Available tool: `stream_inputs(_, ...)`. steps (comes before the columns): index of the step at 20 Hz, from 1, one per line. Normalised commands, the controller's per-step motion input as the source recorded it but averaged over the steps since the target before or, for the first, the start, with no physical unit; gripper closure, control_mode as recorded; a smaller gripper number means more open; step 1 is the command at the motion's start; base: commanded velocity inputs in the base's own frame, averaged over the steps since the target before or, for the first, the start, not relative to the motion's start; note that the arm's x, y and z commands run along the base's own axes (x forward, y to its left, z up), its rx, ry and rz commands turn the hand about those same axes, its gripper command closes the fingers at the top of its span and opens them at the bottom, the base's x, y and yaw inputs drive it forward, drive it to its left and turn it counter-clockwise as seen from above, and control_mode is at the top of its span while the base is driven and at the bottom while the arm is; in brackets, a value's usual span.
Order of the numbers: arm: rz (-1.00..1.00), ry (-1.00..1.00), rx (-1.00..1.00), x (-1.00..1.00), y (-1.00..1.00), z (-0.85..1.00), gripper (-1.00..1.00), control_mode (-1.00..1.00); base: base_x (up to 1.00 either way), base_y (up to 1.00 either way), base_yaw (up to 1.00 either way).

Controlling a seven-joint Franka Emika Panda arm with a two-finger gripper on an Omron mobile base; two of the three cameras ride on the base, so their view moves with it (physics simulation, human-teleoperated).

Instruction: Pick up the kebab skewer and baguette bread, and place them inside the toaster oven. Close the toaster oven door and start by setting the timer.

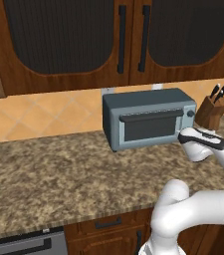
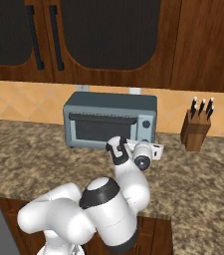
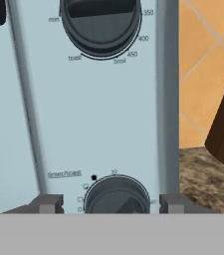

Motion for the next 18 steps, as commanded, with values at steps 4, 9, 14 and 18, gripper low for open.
stream_inputs(4, 0.00, 0.00, 0.00, 0.00, 0.00, 0.00, 1.00, -1.00, 0.00, 0.00, 0.00)
stream_inputs(9, 0.00, 0.00, 0.00, 0.00, 0.00, 0.00, 1.00, -1.00, 0.00, 0.00, 0.00)
stream_inputs(14, 0.00, 0.00, 0.00, 0.00, 0.00, 0.00, 1.00, -1.00, 0.00, 0.00, 0.00)
stream_inputs(18, 0.00, -0.01, 0.00, 0.00, 0.00, 0.00, 1.00, -1.00, 0.00, 0.00, 0.00)
